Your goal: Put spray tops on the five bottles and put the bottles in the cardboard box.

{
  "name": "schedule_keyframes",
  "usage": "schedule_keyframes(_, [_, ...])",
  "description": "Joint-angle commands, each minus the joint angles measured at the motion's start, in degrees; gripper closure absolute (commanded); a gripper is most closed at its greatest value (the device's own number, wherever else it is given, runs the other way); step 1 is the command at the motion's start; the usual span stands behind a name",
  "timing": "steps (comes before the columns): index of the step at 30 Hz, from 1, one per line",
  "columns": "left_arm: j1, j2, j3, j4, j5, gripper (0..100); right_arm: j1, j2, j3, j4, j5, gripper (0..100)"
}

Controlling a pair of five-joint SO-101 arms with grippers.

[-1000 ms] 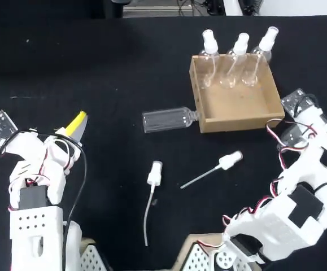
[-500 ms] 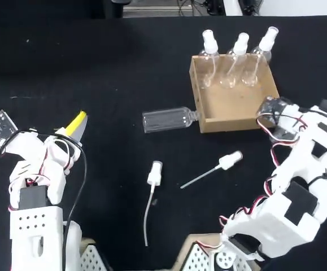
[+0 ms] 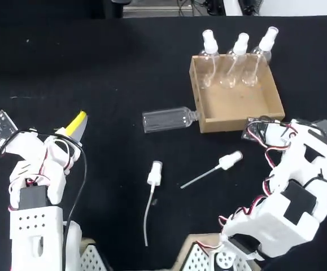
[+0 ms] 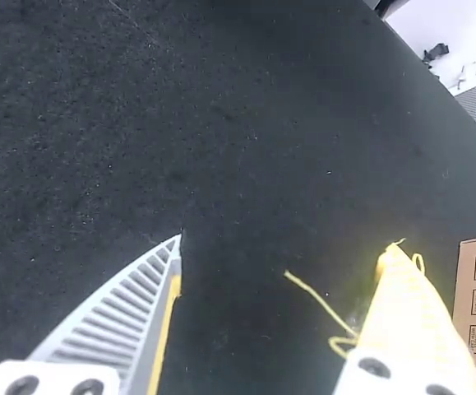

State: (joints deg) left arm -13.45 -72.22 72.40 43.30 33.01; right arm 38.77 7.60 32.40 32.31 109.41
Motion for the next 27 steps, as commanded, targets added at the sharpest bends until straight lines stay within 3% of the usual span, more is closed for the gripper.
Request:
schedule_keyframes(1, [-0.57,-0.97,-2.95,0.0,-0.09,65,3.08,-3.74,-0.48,0.35,0.44,80.5])
schedule_keyframes(5, [-0.57,-0.97,-2.95,0.0,-0.09,65,5.27,-3.74,-0.4,0.35,0.09,81.8])
schedule_keyframes(8, [-0.57,-0.97,-2.95,0.09,-0.09,65,6.42,-3.82,-0.31,0.44,-5.45,81.8])
schedule_keyframes(11, [-0.57,-0.97,-2.95,0.09,-0.09,65,6.51,-5.76,0.13,0.44,-15.74,81.8])
schedule_keyframes(17, [-0.57,-0.97,-2.95,0.09,-0.09,65,4.57,-15.87,5.76,1.41,-43.34,81.8])
schedule_keyframes(22, [-0.57,-0.97,-2.95,0.09,-0.09,65,2.99,-22.73,8.57,14.07,-56.79,81.4])
schedule_keyframes(24, [-0.57,-0.97,-2.95,0.09,-0.09,65,2.02,-23.43,7.87,19.69,-57.58,79.6])
schedule_keyframes(27, [-0.57,-0.97,-2.95,0.18,-0.09,65,0.09,-23.16,6.11,27.08,-57.58,69.1])
